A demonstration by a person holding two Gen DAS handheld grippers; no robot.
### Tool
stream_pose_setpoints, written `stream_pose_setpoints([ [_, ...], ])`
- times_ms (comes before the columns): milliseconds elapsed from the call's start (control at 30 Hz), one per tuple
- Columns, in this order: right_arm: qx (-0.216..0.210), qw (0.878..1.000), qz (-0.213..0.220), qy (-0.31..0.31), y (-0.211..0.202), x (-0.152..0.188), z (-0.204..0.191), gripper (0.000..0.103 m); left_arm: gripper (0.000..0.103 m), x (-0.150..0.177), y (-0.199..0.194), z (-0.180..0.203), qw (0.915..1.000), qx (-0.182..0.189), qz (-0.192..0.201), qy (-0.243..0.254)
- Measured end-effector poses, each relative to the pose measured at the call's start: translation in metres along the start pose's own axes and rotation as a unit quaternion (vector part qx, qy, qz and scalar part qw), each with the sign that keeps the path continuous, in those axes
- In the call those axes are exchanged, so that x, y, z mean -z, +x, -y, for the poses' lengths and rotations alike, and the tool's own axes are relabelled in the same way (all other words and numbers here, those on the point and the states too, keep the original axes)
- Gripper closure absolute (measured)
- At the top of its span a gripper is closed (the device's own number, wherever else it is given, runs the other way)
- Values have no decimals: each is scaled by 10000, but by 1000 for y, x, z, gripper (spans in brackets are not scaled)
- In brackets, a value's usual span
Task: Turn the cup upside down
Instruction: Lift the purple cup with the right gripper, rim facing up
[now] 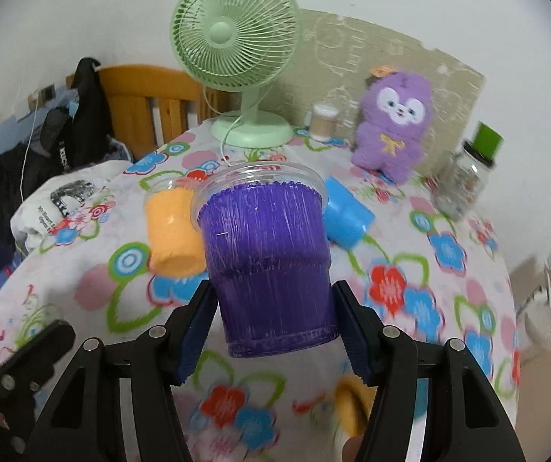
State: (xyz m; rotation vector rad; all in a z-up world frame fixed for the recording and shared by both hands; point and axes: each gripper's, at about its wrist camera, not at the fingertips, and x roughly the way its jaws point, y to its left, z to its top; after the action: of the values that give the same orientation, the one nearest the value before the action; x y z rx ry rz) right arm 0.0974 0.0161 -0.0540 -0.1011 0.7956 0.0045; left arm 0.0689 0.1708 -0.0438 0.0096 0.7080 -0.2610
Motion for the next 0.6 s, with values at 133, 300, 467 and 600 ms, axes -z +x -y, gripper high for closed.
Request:
stream_pose_setpoints([
  [133, 28, 9998, -107, 156, -16, 27, -9, 39, 0, 25, -16, 4, 9999, -25, -92, 37],
  [300, 43, 9989, -287, 367, -31, 63, -20, 39, 0, 58, -33, 6, 9997, 15, -250, 65],
  [467, 33, 9974, -469, 541, -34, 89, -27, 39, 0, 78, -41, 11, 9991, 59, -401, 96],
  [600, 11, 9967, -525, 626, -35, 105, -39, 39, 0, 92, -49, 16, 9992, 20, -361, 171],
])
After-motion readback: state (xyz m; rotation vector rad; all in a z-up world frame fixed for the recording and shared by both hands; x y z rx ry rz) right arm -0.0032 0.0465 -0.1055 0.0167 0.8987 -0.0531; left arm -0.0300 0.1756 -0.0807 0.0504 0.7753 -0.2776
